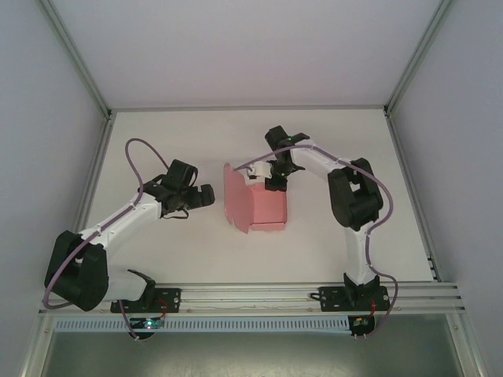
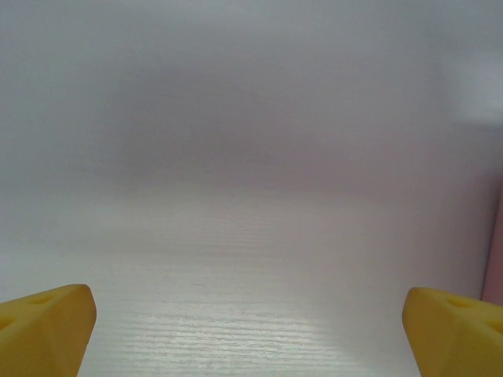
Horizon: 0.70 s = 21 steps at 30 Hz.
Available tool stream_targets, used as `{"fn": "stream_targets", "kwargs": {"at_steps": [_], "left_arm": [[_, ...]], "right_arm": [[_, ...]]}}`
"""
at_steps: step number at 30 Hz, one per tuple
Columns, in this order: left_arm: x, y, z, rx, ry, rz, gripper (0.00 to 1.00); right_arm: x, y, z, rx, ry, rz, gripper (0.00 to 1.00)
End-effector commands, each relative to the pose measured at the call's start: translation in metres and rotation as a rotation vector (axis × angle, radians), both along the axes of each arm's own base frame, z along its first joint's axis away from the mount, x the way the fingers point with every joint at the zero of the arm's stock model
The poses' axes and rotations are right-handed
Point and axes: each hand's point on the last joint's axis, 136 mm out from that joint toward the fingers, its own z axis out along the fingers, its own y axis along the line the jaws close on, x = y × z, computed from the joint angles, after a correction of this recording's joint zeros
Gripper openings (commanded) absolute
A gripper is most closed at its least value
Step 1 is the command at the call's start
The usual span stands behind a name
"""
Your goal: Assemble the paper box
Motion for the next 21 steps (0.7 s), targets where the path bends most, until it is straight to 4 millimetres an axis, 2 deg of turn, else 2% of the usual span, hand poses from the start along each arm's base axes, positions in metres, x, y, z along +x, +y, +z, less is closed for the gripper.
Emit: {"fn": "stream_targets", "kwargs": {"at_steps": [1,3,5,8,10,12,15,18,21], "left_arm": [[0.007,0.01,0.011,0.005,-0.05,0.032,1.0],[0.013,0.009,0.018,-0.04,-0.086,0.034,1.0],[0.022,0.007,0.025,-0.1,-0.127,0.044,1.0],[0.038,-0.008,0.035,-0.202,-0.171,0.024,1.0],[0.05,-0.027,0.044,-0.282,-0.186,-0.027,1.0],[0.062,-0.047,0.059,-0.372,-0.203,-0.09,1.0],[0.078,-0.075,0.087,-0.503,-0.241,-0.182,1.0],[0.09,-0.091,0.104,-0.575,-0.252,-0.233,1.0],[0.093,-0.107,0.116,-0.644,-0.264,-0.306,0.97]], "right_arm": [[0.04,-0.004,0.043,0.147,-0.189,-0.224,0.0],[0.048,-0.003,0.079,0.344,-0.203,-0.354,0.0],[0.05,-0.004,0.124,0.585,-0.201,-0.466,0.0],[0.035,0.004,0.185,0.912,-0.179,-0.498,0.0],[0.017,0.015,0.213,1.038,-0.159,-0.446,0.0],[0.004,0.027,0.223,1.066,-0.142,-0.404,0.0],[-0.008,0.04,0.226,1.076,-0.141,-0.373,0.0],[-0.018,0.047,0.238,1.137,-0.14,-0.348,0.0],[-0.022,0.052,0.244,1.151,-0.157,-0.351,0.0]]}}
